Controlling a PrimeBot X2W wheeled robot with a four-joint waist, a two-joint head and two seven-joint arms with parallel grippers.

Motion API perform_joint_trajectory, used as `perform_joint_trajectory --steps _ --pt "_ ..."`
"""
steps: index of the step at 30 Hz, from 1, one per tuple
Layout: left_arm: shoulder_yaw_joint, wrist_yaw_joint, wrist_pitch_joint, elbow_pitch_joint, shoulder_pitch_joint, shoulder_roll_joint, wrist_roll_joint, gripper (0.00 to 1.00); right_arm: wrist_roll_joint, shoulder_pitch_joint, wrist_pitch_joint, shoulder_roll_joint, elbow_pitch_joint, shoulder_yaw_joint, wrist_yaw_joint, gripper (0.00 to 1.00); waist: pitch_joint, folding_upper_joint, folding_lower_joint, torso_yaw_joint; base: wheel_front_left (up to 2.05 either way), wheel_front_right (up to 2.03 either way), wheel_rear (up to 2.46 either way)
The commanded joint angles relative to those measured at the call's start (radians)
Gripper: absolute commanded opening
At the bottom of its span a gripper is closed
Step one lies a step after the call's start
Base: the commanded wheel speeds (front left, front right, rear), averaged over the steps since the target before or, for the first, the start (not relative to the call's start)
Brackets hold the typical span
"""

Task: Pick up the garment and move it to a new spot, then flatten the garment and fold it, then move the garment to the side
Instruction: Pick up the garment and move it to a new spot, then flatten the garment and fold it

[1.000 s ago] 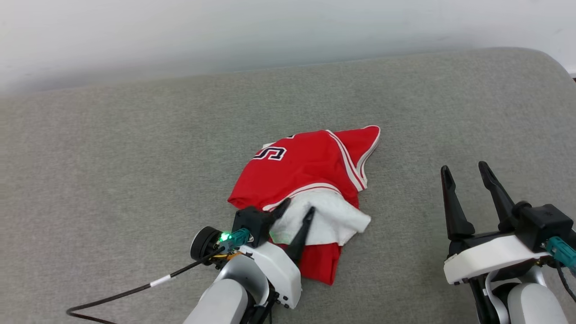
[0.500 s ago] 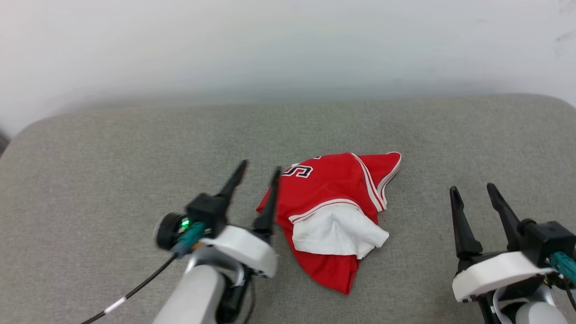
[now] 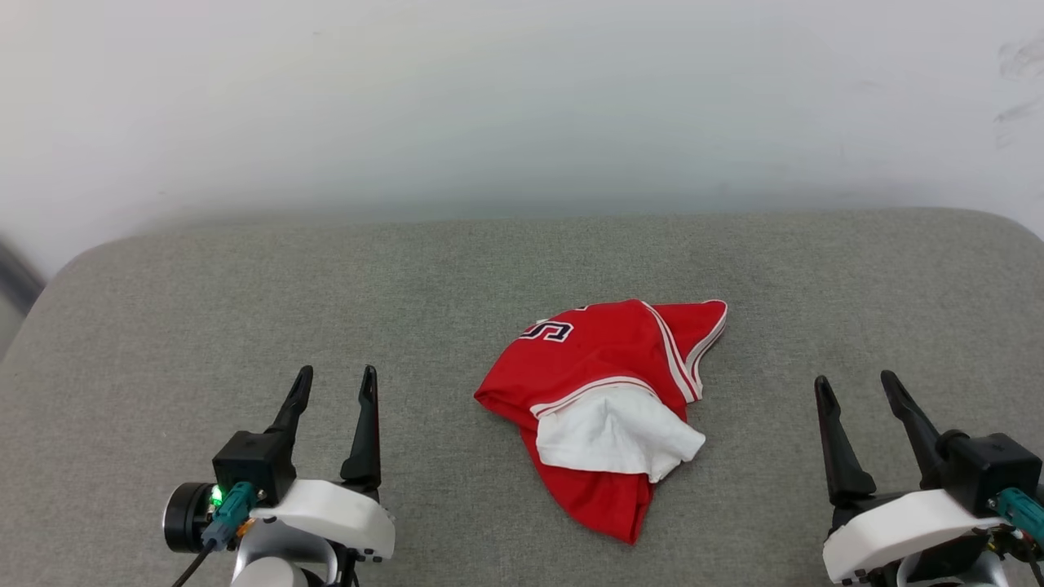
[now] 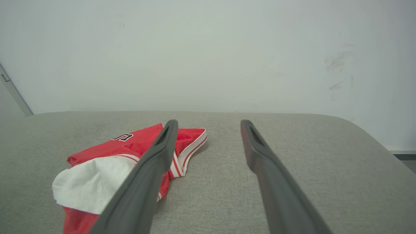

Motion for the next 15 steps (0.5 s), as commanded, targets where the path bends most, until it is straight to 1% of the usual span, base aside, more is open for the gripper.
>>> perform_joint_trajectory --steps 1,5,9,12,13,15 --pt "-0.002 0.002 0.000 -0.009 0.011 0.002 0.001 1.00 0.003 0.016 0.005 0.001 -0.008 0.001 0.000 1.00 0.002 -0.0001 0.0000 0.000 0.00 0.00 0.00" --pt "-0.002 0.007 -0.001 -0.017 0.007 0.000 -0.004 1.00 0.000 0.012 0.012 0.001 -0.018 0.004 0.000 1.00 0.007 -0.0001 0.0000 -0.002 0.00 0.00 0.00" --pt "-0.010 0.008 -0.002 -0.022 -0.006 0.002 0.002 1.00 0.024 0.017 0.036 0.001 -0.013 -0.013 0.000 1.00 0.013 -0.0001 0.0000 0.002 0.00 0.00 0.00" --pt "-0.020 0.009 0.000 -0.028 -0.023 0.005 0.017 1.00 0.050 0.017 0.098 0.001 -0.007 -0.012 0.000 1.00 0.030 -0.0001 0.0000 0.015 0.00 0.00 0.00" --pt "-0.020 0.009 0.000 -0.028 -0.023 0.005 0.017 1.00 0.050 0.017 0.098 0.001 -0.007 -0.012 0.000 1.00 0.030 -0.0001 0.0000 0.015 0.00 0.00 0.00" --pt "-0.032 0.005 0.001 -0.035 -0.034 -0.001 0.020 1.00 0.061 0.006 0.162 0.001 -0.009 -0.006 0.000 1.00 0.048 -0.0001 0.0000 0.027 0.00 0.00 0.00"
